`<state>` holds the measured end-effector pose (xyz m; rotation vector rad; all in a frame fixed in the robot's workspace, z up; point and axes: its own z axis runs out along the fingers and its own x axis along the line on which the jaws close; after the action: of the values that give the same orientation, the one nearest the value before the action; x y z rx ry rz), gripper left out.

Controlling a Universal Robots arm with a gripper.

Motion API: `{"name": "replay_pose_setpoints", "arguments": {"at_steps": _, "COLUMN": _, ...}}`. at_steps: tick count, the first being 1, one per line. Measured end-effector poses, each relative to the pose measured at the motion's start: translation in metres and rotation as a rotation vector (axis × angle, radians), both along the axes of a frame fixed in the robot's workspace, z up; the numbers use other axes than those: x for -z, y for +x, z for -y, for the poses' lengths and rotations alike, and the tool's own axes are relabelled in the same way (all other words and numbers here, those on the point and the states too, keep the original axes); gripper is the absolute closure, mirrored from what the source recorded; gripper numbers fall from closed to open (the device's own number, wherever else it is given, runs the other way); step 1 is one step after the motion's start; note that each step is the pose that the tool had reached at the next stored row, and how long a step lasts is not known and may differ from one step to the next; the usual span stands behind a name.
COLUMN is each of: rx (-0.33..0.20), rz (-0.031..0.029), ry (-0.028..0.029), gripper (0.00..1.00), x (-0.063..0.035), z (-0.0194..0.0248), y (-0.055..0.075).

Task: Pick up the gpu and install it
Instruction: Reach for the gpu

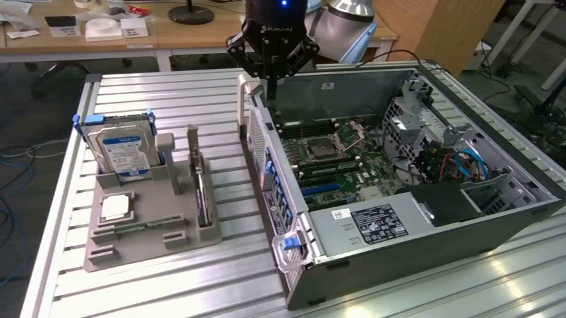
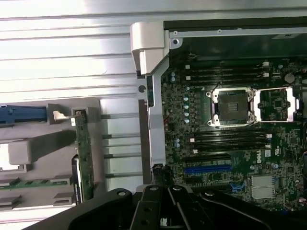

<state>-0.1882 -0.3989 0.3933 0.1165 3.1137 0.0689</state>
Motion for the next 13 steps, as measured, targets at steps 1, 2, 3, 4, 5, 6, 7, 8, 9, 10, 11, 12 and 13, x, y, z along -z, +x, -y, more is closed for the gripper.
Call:
{"name": "replay_pose_setpoints", "arguments": {"at_steps": 1, "rx": 0.0, "rz": 0.0, "ry": 0.0, "gripper": 0.89, "x": 0.0, "z": 0.0, "y": -0.001}}
{"name": "replay_pose_setpoints", "arguments": {"at_steps": 2, "rx": 0.0, "rz": 0.0, "ry": -0.0001, "gripper": 0.89, "x": 0.0, "z": 0.0, "y": -0.002}}
{"name": "replay_pose_setpoints", "arguments": {"at_steps": 3, "rx": 0.0, "rz": 0.0, "ry": 0.0, "gripper": 0.89, "x": 0.0, "z": 0.0, "y": -0.003}}
{"name": "replay_pose_setpoints", "arguments": {"at_steps": 4, "rx": 0.0, "rz": 0.0, "ry": -0.0001, "gripper": 0.89, "x": 0.0, "z": 0.0, "y": -0.004}}
{"name": "replay_pose_setpoints", "arguments": {"at_steps": 5, "rx": 0.0, "rz": 0.0, "ry": -0.0001, "gripper": 0.89, "x": 0.0, "z": 0.0, "y": -0.006}}
{"name": "replay_pose_setpoints", "arguments": {"at_steps": 6, "rx": 0.0, "rz": 0.0, "ry": 0.0, "gripper": 0.89, "x": 0.0, "z": 0.0, "y": -0.007}}
{"name": "replay_pose_setpoints", "arguments": {"at_steps": 7, "rx": 0.0, "rz": 0.0, "ry": -0.0001, "gripper": 0.89, "x": 0.0, "z": 0.0, "y": -0.008}}
{"name": "replay_pose_setpoints", "arguments": {"at_steps": 8, "rx": 0.0, "rz": 0.0001, "ry": 0.0, "gripper": 0.89, "x": 0.0, "z": 0.0, "y": -0.009}}
{"name": "replay_pose_setpoints", "arguments": {"at_steps": 9, "rx": 0.0, "rz": 0.0, "ry": -0.0001, "gripper": 0.89, "x": 0.0, "z": 0.0, "y": -0.01}}
{"name": "replay_pose_setpoints", "arguments": {"at_steps": 10, "rx": 0.0, "rz": 0.0, "ry": 0.0, "gripper": 0.89, "x": 0.0, "z": 0.0, "y": -0.011}}
{"name": "replay_pose_setpoints", "arguments": {"at_steps": 11, "rx": 0.0, "rz": 0.0, "ry": 0.0, "gripper": 0.89, "x": 0.0, "z": 0.0, "y": -0.012}}
{"name": "replay_pose_setpoints", "arguments": {"at_steps": 12, "rx": 0.0, "rz": 0.0, "ry": -0.0001, "gripper": 0.89, "x": 0.0, "z": 0.0, "y": -0.013}}
{"name": "replay_pose_setpoints", "arguments": {"at_steps": 13, "rx": 0.0, "rz": 0.0, "ry": -0.0001, "gripper": 0.89, "x": 0.0, "z": 0.0, "y": -0.014}}
